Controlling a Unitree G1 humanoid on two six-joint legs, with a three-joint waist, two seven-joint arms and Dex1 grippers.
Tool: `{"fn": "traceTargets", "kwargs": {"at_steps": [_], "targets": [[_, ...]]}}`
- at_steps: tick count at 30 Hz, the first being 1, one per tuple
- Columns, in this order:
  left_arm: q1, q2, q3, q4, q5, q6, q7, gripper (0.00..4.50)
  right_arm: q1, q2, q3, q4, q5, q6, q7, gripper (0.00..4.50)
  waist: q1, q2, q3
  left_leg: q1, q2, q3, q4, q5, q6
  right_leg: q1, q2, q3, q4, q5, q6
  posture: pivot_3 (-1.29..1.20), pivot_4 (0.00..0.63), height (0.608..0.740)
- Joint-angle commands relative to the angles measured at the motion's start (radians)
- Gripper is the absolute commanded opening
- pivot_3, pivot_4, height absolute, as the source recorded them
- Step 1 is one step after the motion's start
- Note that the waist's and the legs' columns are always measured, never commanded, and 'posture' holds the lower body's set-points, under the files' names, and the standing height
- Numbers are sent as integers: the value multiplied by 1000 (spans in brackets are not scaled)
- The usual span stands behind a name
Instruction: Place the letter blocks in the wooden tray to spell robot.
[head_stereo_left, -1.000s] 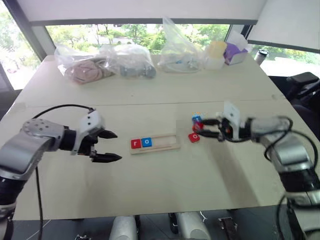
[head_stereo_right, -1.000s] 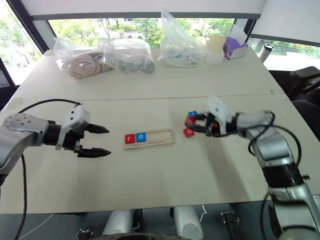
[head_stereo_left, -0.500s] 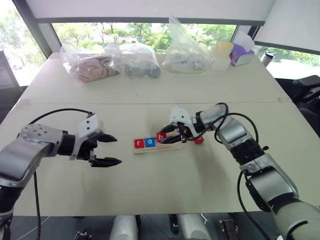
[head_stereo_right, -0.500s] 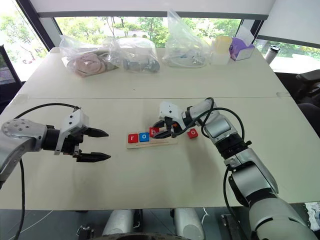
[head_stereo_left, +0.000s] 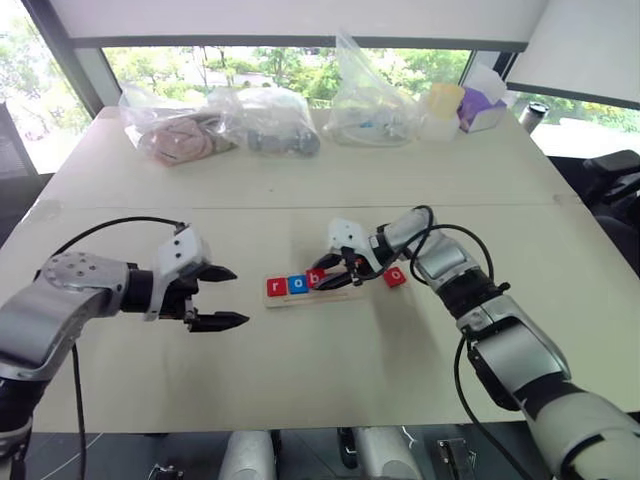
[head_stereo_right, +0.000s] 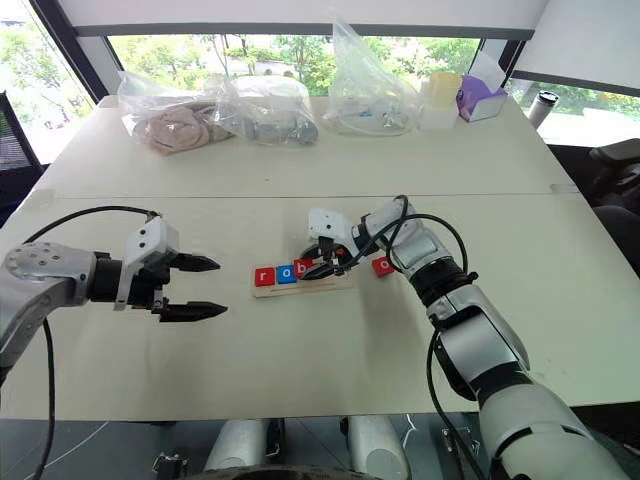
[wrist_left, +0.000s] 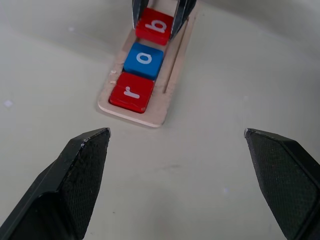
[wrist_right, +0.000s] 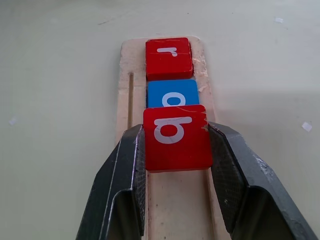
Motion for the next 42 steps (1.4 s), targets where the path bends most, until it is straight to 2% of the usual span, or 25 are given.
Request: {"fn": "traceTargets", "kwargs": {"at_steps": [1,17,34,40,41,42], "targets": [[-9,-4,31,-15,-14,2,8,4500,-25,6,-19,22,-12,-35,-1,1228,0,0,0,0,0,0,0,0,0,0,0,0,0,0,0,0,150,740],[-9,-18,18,-15,-14,-4,22,4500,-30,5,-35,67,-50,-96,-15,1228,0,0,0,1,0,0,0,0,0,1,0,0,0,0,0,0,150,740],[-5,-26,7,3,5,-25,22,4500,37,42,-23,-46,-44,-30,-25,1228,-1,0,0,1,0,0,0,0,0,0,0,0,0,0,0,0,150,740],[-12,-30,-1,22,19,-37,17,4500,34,40,-41,-70,-29,-22,-40,4101,0,0,0,1,0,0,0,0,0,0,0,0,0,0,0,0,150,740],[-13,-32,-1,24,21,-38,16,4500,31,39,-45,-71,-27,-20,-44,4474,-1,0,0,0,0,0,0,0,0,0,0,0,0,0,0,0,150,740],[-13,-33,-2,26,23,-40,15,4500,25,37,-53,-71,-23,-17,-50,4474,-1,0,0,0,0,0,0,0,0,0,0,0,0,0,0,0,150,740]]}}
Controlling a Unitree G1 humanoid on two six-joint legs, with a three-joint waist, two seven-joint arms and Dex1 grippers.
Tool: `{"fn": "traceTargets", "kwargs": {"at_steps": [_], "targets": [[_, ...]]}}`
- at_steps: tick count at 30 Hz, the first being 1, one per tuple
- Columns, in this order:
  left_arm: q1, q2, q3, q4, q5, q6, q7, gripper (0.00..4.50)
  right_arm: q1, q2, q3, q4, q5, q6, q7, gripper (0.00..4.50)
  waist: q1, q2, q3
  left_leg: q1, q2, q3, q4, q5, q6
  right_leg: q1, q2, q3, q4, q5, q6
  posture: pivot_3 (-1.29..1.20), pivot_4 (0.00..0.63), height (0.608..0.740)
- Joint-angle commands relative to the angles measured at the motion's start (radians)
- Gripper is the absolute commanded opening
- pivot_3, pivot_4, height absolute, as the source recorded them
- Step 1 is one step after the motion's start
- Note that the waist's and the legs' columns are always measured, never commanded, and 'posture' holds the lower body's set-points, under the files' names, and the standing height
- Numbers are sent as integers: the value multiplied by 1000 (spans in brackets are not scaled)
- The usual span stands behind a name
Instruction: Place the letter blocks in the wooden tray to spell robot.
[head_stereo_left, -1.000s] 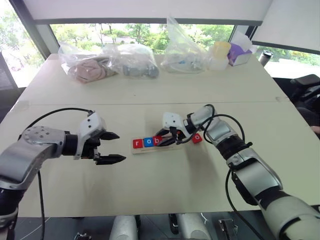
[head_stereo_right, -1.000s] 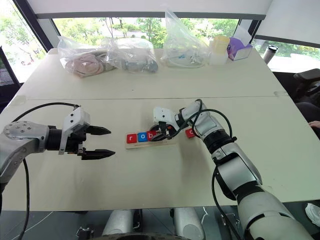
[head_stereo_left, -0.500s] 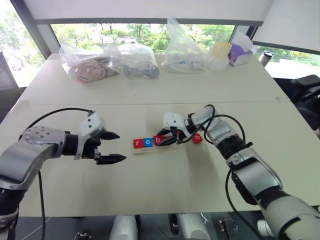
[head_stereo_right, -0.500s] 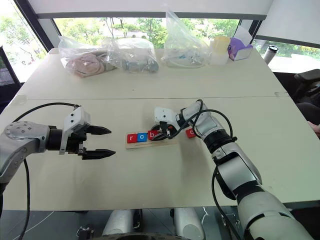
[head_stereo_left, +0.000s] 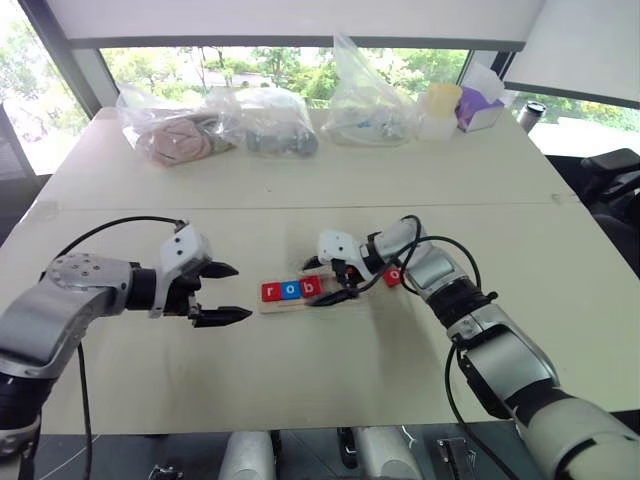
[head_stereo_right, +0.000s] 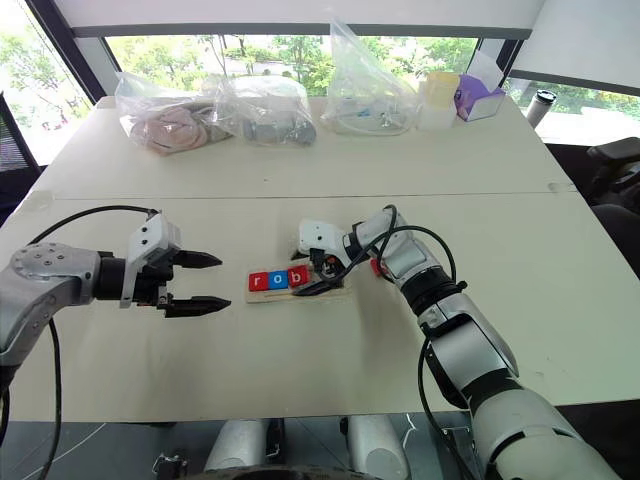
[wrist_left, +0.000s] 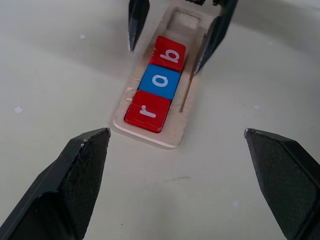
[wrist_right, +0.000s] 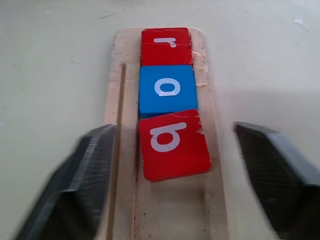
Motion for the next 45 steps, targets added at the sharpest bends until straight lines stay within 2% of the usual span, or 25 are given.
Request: {"fn": "traceTargets", "kwargs": {"at_steps": [1,7,11,15,25,33,41,45], "targets": [[-17,0,0,-1,10,-20,-7,4500,-26,-6,-51,-44,27,4,-12,4474,0,0,0,0,0,0,0,0,0,0,0,0,0,0,0,0,150,740],[-43,-5,-12,28,24,-32,-20,4500,-44,-26,-135,-145,95,103,-28,4474,1,0,0,0,0,0,0,0,0,0,0,0,0,0,0,0,150,740],[-51,-14,-1,25,6,-17,-21,4500,-19,-18,-212,-144,99,102,-174,4474,1,0,0,-1,0,0,0,0,0,0,0,0,0,0,0,0,150,740],[-52,-16,-6,24,9,-14,-19,4500,-11,-15,-164,-61,21,-9,-237,4474,-1,0,0,0,0,0,0,0,0,0,0,0,-1,0,0,0,150,740],[-50,-19,0,18,9,-3,-13,4500,-1,0,-105,17,-22,-110,-210,4474,-1,0,0,-1,0,0,0,0,0,0,0,0,-1,0,0,0,150,740],[-51,-21,-2,20,13,0,-9,4500,21,3,-100,7,-27,-99,-196,4474,0,0,0,0,0,0,0,0,0,0,0,0,-1,0,0,0,150,740],[-68,-32,-13,31,20,-3,-8,4500,-13,11,-222,-31,58,1,-281,4474,0,0,0,-1,0,0,0,0,0,0,0,0,-1,0,0,0,150,740],[-74,-38,-18,34,20,-1,-7,4500,33,-14,-183,-33,-2,-45,-315,4474,0,0,0,-1,0,0,0,0,0,0,0,0,-1,0,0,0,150,740]]}}
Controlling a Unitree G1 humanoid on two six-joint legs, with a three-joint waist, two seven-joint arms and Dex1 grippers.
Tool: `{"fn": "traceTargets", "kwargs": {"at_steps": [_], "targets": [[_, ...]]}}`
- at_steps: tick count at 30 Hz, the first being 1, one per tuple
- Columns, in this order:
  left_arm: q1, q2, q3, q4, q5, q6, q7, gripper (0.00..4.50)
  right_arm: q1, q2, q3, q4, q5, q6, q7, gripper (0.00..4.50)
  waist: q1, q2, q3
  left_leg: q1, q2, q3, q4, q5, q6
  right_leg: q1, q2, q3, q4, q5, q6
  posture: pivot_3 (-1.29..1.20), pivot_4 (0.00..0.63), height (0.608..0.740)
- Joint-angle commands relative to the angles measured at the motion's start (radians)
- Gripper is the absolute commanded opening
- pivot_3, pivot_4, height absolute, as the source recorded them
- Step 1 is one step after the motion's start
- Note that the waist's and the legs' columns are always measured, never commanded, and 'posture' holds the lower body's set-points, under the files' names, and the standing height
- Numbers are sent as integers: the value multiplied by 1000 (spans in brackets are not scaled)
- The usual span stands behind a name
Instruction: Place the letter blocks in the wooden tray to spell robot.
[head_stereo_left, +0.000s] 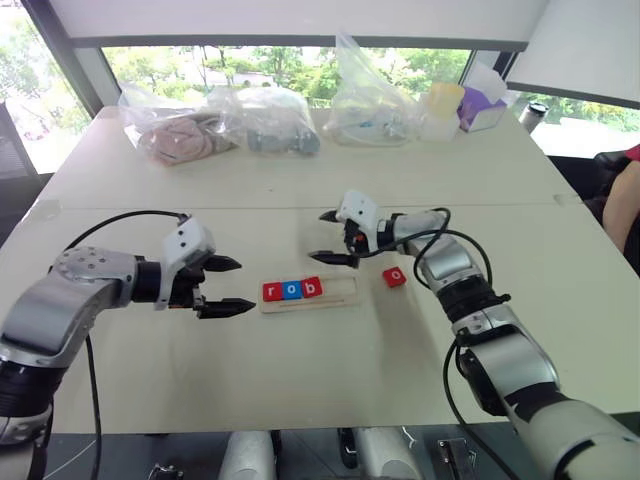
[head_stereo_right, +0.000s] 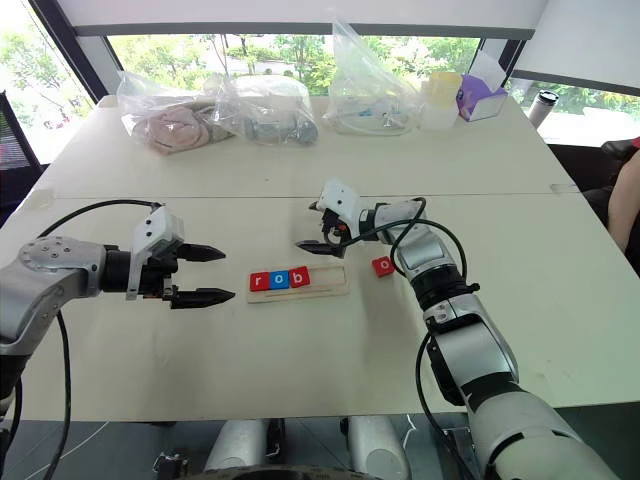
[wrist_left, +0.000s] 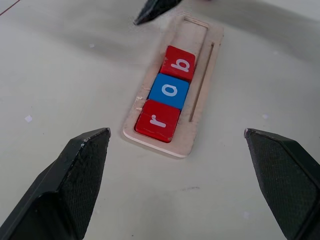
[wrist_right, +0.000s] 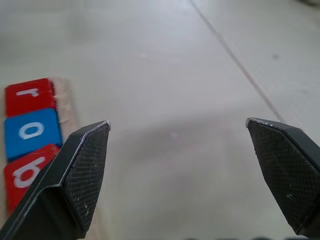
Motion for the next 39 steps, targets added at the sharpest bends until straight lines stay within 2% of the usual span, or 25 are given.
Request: {"fn": "traceTargets", "kwargs": {"at_steps": [1,10,16,22,25,30,34,36,39], "targets": [[-21,-6,1,-6,1,-4,2,4500,28,-10,20,-24,-34,-45,-23,4474,0,0,0,0,0,0,0,0,0,0,0,0,0,0,0,0,150,740],[-38,-9,-7,6,5,-6,2,4500,77,8,78,-45,-52,-74,18,4474,-3,0,0,0,0,0,0,0,0,0,0,0,0,0,0,0,150,740],[-28,-7,0,-1,2,-2,7,4500,92,6,59,-99,-27,-42,28,4474,-1,0,0,0,0,0,0,0,0,0,0,0,0,0,0,0,150,740],[-32,-10,-3,3,1,-6,10,4500,80,-35,27,-100,-78,-63,-89,4474,-1,0,0,0,0,0,0,0,0,0,0,0,0,0,0,0,150,740],[-38,-14,-12,1,2,-12,5,4500,78,-60,-44,-133,-50,-31,-177,4474,1,0,0,0,0,0,0,0,0,0,0,0,0,0,0,0,150,740],[-72,-28,-19,-16,-21,-1,-12,4500,194,-70,-221,-411,80,270,-306,4474,2,0,0,-1,0,-1,0,0,0,0,0,0,0,0,0,0,150,740],[-115,-44,-13,-47,-60,23,-28,4500,428,-24,-321,-856,125,701,-487,4474,9,0,0,-1,0,-2,-1,0,0,0,0,0,0,-1,1,0,150,740],[-136,-52,-14,-54,-74,37,-25,4500,528,10,-314,-1025,115,849,-566,4474,6,0,0,-1,0,-2,-1,0,0,-1,0,0,0,-1,1,0,150,740],[-151,-58,-26,-54,-74,44,-22,4500,612,40,-276,-1166,104,953,-636,4474,-6,0,0,0,0,-1,-1,0,0,-1,0,1,0,-1,1,0,150,740]]}}
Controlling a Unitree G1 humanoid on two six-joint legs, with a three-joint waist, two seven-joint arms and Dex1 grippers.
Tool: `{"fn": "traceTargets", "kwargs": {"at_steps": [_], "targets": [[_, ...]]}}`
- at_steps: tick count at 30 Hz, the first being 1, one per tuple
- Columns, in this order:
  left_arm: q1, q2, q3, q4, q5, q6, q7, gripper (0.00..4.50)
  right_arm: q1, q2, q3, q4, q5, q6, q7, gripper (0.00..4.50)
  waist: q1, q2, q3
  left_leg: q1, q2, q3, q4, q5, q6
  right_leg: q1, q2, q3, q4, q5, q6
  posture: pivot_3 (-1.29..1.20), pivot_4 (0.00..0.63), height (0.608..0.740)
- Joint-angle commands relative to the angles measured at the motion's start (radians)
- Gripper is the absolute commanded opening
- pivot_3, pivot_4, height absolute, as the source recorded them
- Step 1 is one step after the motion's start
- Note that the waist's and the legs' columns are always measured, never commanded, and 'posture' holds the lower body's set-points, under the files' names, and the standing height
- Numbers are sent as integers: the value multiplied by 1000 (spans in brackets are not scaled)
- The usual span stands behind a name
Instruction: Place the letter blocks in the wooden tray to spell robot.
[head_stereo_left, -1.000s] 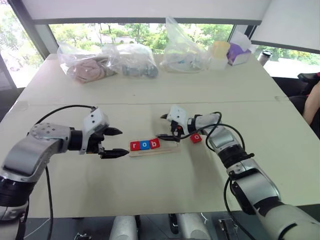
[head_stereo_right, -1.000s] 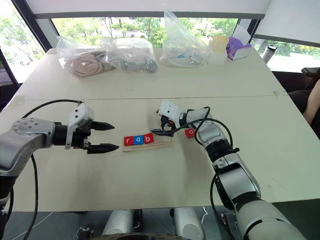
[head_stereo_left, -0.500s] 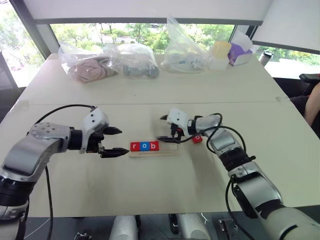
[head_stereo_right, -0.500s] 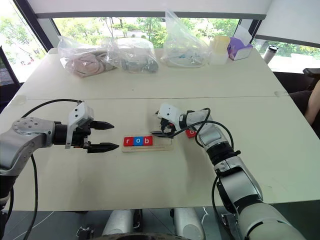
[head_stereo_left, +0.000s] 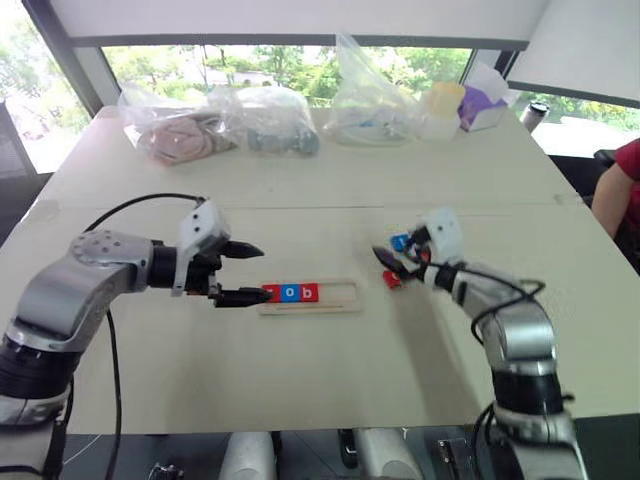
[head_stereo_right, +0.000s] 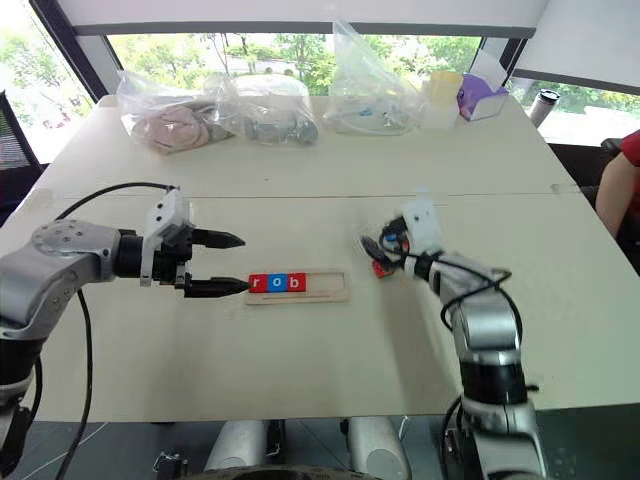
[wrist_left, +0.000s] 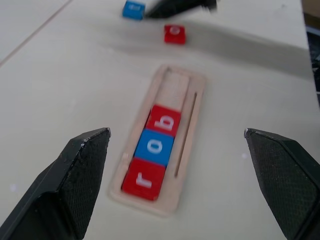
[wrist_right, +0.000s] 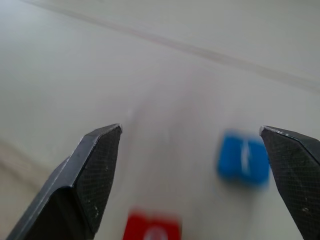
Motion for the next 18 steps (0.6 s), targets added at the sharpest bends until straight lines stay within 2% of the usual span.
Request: {"fn": "traceTargets", "kwargs": {"at_steps": [1,7,14,15,17,18], "targets": [[-13,-1,0,-25,-11,5,-2,4500,20,20,27,-169,4,99,-75,4474,-9,0,0,1,0,0,0,0,0,0,0,0,0,0,1,0,150,740],[-17,-7,-37,8,16,-19,-12,4500,60,65,59,-146,-9,120,-168,4474,-18,0,0,3,0,-1,0,1,-1,3,0,0,0,0,0,0,150,740],[-21,-8,-47,35,35,-34,-17,4500,48,55,86,53,-5,-3,-167,4474,-23,-2,-1,0,0,-1,0,1,-1,1,0,0,-3,0,0,0,150,740],[-20,-8,-49,38,38,-36,-16,4500,40,55,85,86,-9,-31,-170,3947,-23,-2,-1,1,0,-1,0,1,-1,2,0,0,-3,0,0,0,150,740],[-18,-7,-48,39,41,-37,-15,4500,30,49,85,112,-11,-64,-173,3183,-23,-2,-1,1,0,-1,0,1,-1,2,0,0,-3,0,1,0,150,740],[-16,-7,-45,39,42,-36,-16,4500,27,48,84,115,-9,-69,-174,2585,-23,-2,-1,2,0,-1,0,1,-1,2,0,0,-3,0,1,0,150,740]]}}
